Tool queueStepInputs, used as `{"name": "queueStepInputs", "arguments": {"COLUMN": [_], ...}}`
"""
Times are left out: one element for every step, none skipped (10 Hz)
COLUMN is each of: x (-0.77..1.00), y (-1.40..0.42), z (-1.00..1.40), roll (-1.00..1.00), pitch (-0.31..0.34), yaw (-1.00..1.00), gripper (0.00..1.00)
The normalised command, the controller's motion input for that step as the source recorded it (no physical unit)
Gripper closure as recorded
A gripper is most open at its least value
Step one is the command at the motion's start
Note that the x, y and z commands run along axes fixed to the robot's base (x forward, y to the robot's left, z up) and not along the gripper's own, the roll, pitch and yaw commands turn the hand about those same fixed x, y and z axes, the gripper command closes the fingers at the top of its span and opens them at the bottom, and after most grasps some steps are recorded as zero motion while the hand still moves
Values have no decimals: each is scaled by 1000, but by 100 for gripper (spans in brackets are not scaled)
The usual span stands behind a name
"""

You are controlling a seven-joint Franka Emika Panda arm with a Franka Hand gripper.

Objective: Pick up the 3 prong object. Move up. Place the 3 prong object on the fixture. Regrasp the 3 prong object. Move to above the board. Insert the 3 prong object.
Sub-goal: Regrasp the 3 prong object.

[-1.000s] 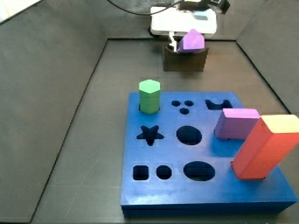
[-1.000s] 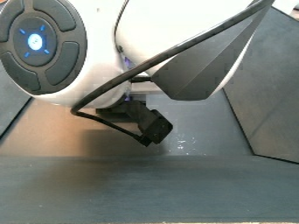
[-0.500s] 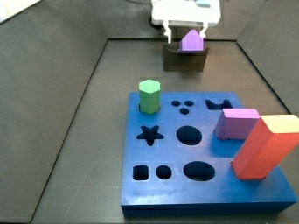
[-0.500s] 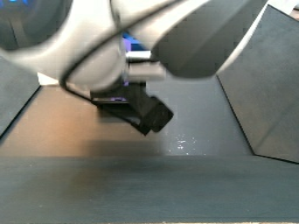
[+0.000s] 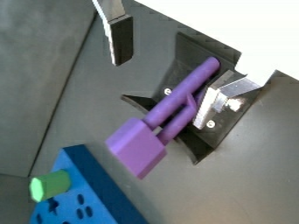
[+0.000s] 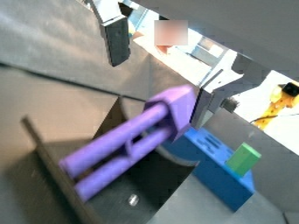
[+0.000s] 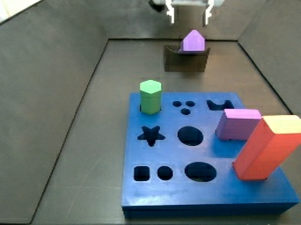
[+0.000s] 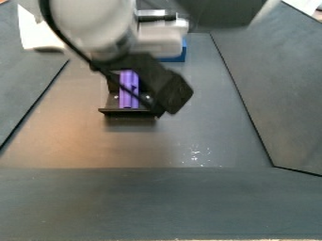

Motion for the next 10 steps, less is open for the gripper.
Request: {"name": "queueStepInputs", "arguments": {"x": [5,8,-9,-43,-53,-54,-56,-41,-28,-12], "y": [-1000,-1000,-1000,-1000,-1000,-1000,-1000,-741,-606,-323], "z": [940,916,910,880,835,778,665,348,207,95], "roll": [1000,1000,1000,1000,1000,1000,1000,1000,1000,1000], "pitch": [50,48,42,31,26,24,22,18,16,13], "yaw": [10,9,8,7,7,7,7,7,8,8], "gripper": [0,0,0,0,0,0,0,0,0,0]}}
